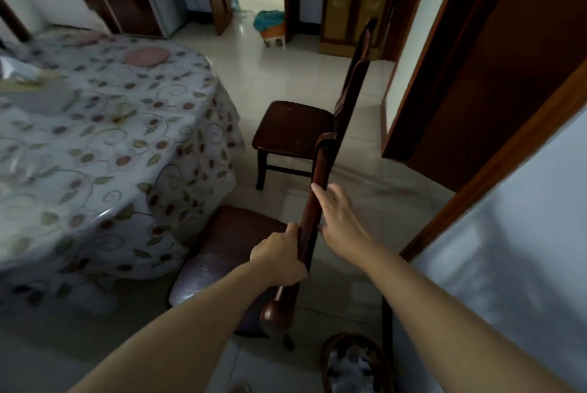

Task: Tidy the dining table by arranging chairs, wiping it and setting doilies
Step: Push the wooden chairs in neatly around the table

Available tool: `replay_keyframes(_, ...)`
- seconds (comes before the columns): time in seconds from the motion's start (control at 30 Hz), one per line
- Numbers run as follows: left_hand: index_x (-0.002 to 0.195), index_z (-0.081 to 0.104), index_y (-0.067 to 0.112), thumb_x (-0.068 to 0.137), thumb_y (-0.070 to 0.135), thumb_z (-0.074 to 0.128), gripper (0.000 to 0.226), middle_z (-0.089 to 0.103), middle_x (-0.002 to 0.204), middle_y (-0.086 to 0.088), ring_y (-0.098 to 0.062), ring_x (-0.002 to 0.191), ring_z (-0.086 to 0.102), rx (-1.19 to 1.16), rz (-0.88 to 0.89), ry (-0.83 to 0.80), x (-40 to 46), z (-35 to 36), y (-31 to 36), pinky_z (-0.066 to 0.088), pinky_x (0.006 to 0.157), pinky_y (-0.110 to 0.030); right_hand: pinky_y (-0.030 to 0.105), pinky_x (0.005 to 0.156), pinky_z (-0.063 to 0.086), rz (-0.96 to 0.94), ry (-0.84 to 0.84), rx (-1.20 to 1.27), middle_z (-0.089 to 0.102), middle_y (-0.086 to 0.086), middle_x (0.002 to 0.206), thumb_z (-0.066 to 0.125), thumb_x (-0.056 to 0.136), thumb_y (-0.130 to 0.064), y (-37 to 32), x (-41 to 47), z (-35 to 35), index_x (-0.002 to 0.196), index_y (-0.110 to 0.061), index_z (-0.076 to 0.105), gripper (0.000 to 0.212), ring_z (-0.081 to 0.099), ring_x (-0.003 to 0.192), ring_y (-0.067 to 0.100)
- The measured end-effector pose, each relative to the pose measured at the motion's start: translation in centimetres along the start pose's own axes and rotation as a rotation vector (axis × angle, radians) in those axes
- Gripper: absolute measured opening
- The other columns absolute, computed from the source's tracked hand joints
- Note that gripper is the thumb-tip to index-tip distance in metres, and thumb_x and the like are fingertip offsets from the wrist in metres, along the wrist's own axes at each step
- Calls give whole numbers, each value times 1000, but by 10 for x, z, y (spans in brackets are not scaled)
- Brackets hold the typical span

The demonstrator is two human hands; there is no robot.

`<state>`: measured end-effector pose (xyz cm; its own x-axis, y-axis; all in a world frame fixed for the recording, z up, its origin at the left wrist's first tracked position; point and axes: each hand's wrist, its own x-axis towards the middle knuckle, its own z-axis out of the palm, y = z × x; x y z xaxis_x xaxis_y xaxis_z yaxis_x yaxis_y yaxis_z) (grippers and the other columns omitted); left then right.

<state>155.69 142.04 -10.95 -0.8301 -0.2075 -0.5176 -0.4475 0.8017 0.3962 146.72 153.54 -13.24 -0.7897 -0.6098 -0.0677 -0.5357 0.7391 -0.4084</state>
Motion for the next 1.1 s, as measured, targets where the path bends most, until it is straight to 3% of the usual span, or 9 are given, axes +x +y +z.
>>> replay_keyframes(0.13,129,33,18,69,24,69,71,60,112,-8,-30,102,60,86,-19,-10,-4,-40,-29,46,72,-33,49,112,28,-194,31,-162,-3,12,156,63,84,-6,-24,40,6,148,-25,19,80,9,142,36)
replay_keyframes(0.23,129,36,19,70,25,68,67,59,113,-7,-30,102,59,159,-12,6,-3,-72,-54,42,69,-31,56,112,23,-294,109,-239,17,18,153,69,77,-5,-43,68,8,128,-16,49,56,14,140,40)
replay_keyframes(0.33,120,44,22,74,27,63,50,61,108,-6,-29,98,60,225,-14,98,2,-99,-80,41,67,-32,52,114,16,-391,101,-300,31,17,147,61,79,0,-73,97,10,114,-9,52,37,21,139,37)
replay_keyframes(0.43,114,51,23,76,28,62,40,61,105,-5,-29,97,61,255,-76,252,9,-120,-105,42,68,-33,50,112,21,-488,129,-296,51,11,124,57,82,-4,-100,124,15,112,-11,52,31,41,124,32)
replay_keyframes(0.53,107,57,21,75,27,64,33,63,101,-4,-28,95,62,255,-150,422,16,-137,-131,42,67,-33,48,112,22,-554,110,-288,55,11,108,53,81,1,-129,151,19,115,-9,52,36,47,109,31)
replay_keyframes(0.67,106,58,25,73,29,66,34,65,99,-2,-26,94,63,257,-211,536,22,-159,-167,44,70,-33,42,94,40,-664,96,-249,59,10,93,59,74,4,-161,186,20,104,-8,56,33,53,91,31)
replay_keyframes(0.77,105,59,26,73,28,68,33,65,97,-2,-26,93,62,248,-274,573,25,-176,-187,38,68,-32,33,79,33,-652,-71,-321,59,3,94,66,75,-10,-190,210,11,92,-17,48,26,53,93,25)
replay_keyframes(0.87,98,59,23,72,28,70,29,64,93,-2,-26,90,62,249,-334,596,27,-193,-205,36,65,-31,28,69,31,-673,-208,-381,61,-1,97,77,69,-30,-217,236,2,85,-21,41,40,57,93,21)
replay_keyframes(1.1,98,58,25,64,39,78,42,62,96,0,-23,91,61,181,-534,650,30,-230,-264,37,65,-31,30,70,40,-881,-247,-357,64,-2,98,79,65,-46,-285,297,17,97,-25,54,46,61,93,21)
